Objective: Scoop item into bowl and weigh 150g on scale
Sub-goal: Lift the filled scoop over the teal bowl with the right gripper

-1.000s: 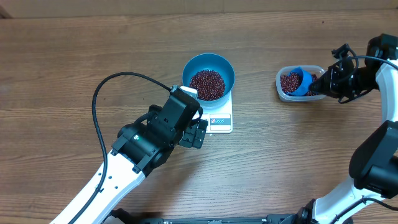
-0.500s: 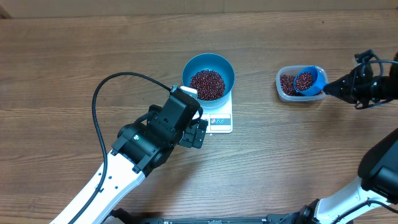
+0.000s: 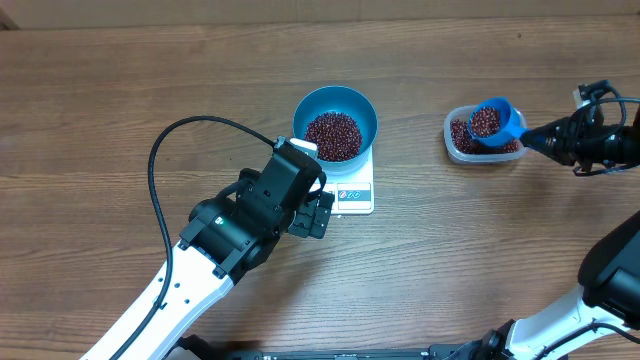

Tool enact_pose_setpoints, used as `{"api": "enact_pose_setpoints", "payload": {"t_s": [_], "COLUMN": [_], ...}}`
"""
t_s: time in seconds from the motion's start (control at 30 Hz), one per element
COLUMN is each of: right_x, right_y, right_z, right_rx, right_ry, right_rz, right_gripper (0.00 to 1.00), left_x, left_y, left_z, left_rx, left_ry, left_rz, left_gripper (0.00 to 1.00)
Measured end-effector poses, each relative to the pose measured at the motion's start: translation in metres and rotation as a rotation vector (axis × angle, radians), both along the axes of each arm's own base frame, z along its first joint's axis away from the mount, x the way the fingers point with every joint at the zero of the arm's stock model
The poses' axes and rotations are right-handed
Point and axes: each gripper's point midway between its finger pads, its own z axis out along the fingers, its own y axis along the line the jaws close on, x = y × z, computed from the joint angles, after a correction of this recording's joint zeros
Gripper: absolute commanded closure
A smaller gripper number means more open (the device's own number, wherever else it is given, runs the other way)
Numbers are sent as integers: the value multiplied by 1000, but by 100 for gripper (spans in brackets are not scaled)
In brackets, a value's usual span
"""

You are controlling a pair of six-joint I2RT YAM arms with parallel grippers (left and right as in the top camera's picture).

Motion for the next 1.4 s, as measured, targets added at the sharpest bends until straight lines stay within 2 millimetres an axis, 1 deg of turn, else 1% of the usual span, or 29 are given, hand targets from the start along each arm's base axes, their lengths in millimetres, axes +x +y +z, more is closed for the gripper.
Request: {"api": "enact_pose_setpoints", "payload": {"t_s": [0.1, 0.2, 0.3, 0.37, 0.43, 0.5, 0.63, 0.77, 0.83, 0.9, 0.97, 1.17, 1.3, 1.4], "right_x": [3, 7, 11, 14, 16, 19, 32, 44, 50, 51, 48, 43, 43, 47], "right_y": [9, 24, 44, 62, 74, 93, 148, 186, 201, 211, 224, 242, 247, 243], "right_z": [4, 8, 15, 20, 24, 31, 47, 58, 57, 53, 43, 26, 25, 27], "right_rx": [25, 47, 84, 105, 110, 107, 85, 51, 10, -27, -90, -225, -270, -303], "right_ry": [-20, -40, -68, -82, -96, -123, -225, -304, -309, -296, -264, -221, -223, -221], "right_rz": [18, 54, 98, 140, 171, 225, 368, 441, 455, 462, 475, 500, 504, 480], "right_gripper": [96, 96, 96, 96, 96, 96, 96, 96, 96, 96, 96, 96, 96, 96], "left_x": [0, 0, 0, 0, 0, 0, 0, 0, 0, 0, 0, 0, 0, 0], "left_y": [0, 0, 0, 0, 0, 0, 0, 0, 0, 0, 0, 0, 0, 0], "left_z": [0, 0, 0, 0, 0, 0, 0, 0, 0, 0, 0, 0, 0, 0], "left_rx": [0, 0, 0, 0, 0, 0, 0, 0, 0, 0, 0, 0, 0, 0], "left_ry": [0, 0, 0, 0, 0, 0, 0, 0, 0, 0, 0, 0, 0, 0], "left_rz": [0, 0, 0, 0, 0, 0, 0, 0, 0, 0, 0, 0, 0, 0], "left_gripper": [0, 0, 0, 1, 0, 0, 0, 0, 0, 0, 1, 0, 1, 0]}}
